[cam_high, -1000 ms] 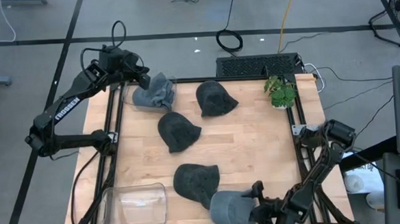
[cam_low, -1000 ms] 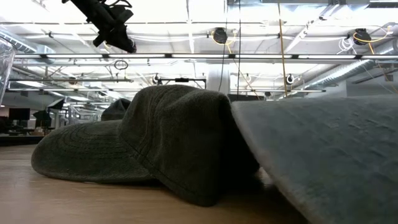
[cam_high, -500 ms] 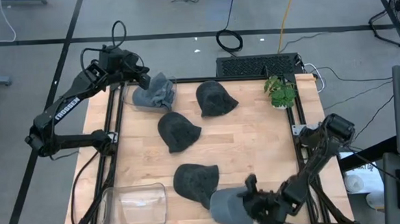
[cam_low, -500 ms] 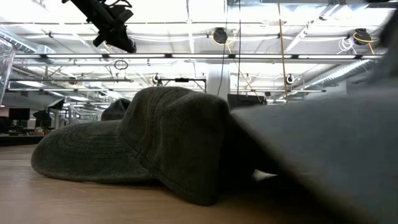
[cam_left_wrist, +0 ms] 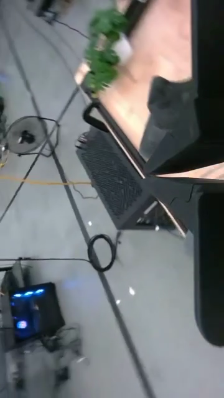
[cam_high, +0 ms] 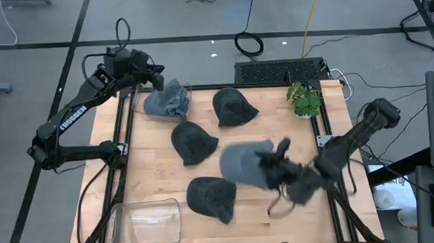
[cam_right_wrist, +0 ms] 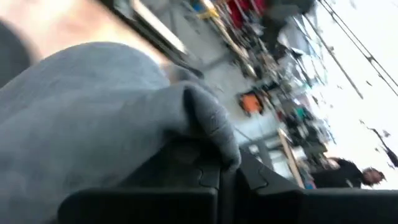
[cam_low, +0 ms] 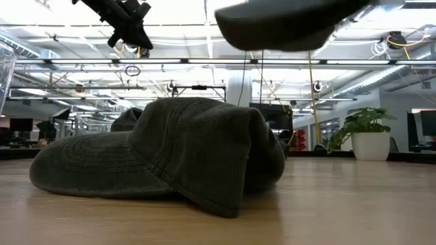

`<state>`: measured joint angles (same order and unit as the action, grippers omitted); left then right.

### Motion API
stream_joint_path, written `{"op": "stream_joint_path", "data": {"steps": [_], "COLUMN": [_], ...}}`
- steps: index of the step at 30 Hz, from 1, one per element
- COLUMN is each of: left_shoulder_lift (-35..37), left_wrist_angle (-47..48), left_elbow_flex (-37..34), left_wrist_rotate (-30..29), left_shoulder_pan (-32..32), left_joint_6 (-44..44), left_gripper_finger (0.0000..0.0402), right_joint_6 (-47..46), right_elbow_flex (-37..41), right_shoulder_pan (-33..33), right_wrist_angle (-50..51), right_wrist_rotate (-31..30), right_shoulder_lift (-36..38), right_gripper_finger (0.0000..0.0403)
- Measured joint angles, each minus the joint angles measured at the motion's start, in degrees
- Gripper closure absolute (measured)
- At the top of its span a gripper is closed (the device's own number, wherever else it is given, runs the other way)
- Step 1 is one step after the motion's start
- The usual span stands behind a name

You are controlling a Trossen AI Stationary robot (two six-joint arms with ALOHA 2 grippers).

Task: Pick & Place hat
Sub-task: Put the gray cap into the top transparent bin

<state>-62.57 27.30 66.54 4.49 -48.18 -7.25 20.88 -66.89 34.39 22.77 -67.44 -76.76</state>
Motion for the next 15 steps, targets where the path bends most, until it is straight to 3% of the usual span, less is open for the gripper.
{"op": "stream_joint_path", "data": {"steps": [5, 11, 13, 15], "left_shoulder_lift": [-0.3, -0.4, -0.5, -0.9], "left_wrist_angle": [-0.9, -1.9, -1.9, -1.3], "left_elbow_flex": [0.0, 0.0, 0.0, 0.0], "left_wrist_rotate": [0.4, 0.8, 5.0, 13.7], "left_shoulder_pan": [0.7, 1.4, 2.1, 3.1], "left_joint_6": [-11.0, -16.1, -18.8, -20.9], "left_gripper_finger": [0.0376, 0.0376, 0.0376, 0.0376], "right_joint_6": [12.5, 26.8, 30.2, 33.8], "right_elbow_flex": [0.0, 0.0, 0.1, 0.1], "right_shoulder_pan": [-13.5, -26.2, -28.6, -30.1], "right_wrist_angle": [-10.8, -28.4, -33.3, -39.3], "right_wrist_rotate": [8.3, 19.1, 19.7, 20.7], "right_shoulder_lift": [1.7, -0.7, -2.2, -4.0], "right_gripper_finger": [0.0403, 0.0403, 0.0403, 0.0403]}}
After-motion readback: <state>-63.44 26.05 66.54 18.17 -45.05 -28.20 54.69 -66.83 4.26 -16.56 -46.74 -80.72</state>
